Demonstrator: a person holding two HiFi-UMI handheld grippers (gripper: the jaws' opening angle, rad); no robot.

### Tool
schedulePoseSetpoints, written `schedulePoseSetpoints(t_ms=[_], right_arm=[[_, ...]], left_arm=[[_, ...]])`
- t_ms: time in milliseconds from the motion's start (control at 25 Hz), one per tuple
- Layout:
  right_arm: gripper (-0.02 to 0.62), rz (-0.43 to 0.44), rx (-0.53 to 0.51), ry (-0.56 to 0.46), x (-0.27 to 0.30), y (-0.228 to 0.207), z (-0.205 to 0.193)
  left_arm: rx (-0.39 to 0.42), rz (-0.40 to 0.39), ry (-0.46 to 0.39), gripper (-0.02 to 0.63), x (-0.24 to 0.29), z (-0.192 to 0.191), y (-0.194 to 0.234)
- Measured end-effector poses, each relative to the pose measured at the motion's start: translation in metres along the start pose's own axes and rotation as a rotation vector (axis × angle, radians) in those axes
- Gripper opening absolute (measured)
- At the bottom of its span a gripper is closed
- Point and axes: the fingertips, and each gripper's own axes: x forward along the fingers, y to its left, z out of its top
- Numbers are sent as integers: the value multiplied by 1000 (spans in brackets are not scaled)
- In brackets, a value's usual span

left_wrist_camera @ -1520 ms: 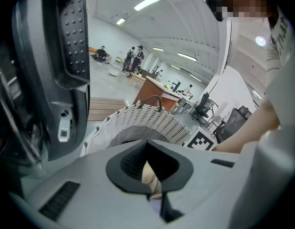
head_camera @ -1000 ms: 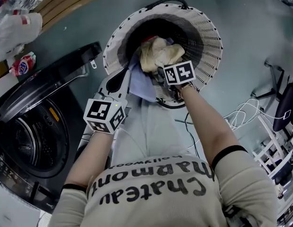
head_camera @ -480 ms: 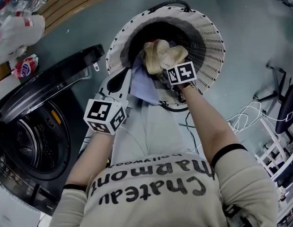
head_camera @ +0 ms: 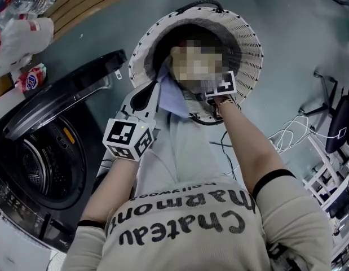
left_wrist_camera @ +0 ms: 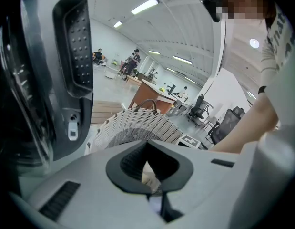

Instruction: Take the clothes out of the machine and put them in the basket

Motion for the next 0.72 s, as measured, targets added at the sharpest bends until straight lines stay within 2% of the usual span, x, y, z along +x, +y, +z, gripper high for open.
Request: schedulePoseSetpoints(t_ms=[200, 320, 600, 720], right_arm=[[216, -10, 72, -40, -37, 20, -2], [216, 5, 141, -87, -65, 32, -3], [212, 147, 495, -256, -151, 68, 3], [176, 232, 598, -358, -200, 91, 14]], left_arm=[[-29, 9, -2, 8, -27, 18, -13], [-13, -4, -12, 8, -41, 39, -26], [66, -50, -47, 8, -75, 107, -59], [91, -64, -68, 8, -93, 133, -78]])
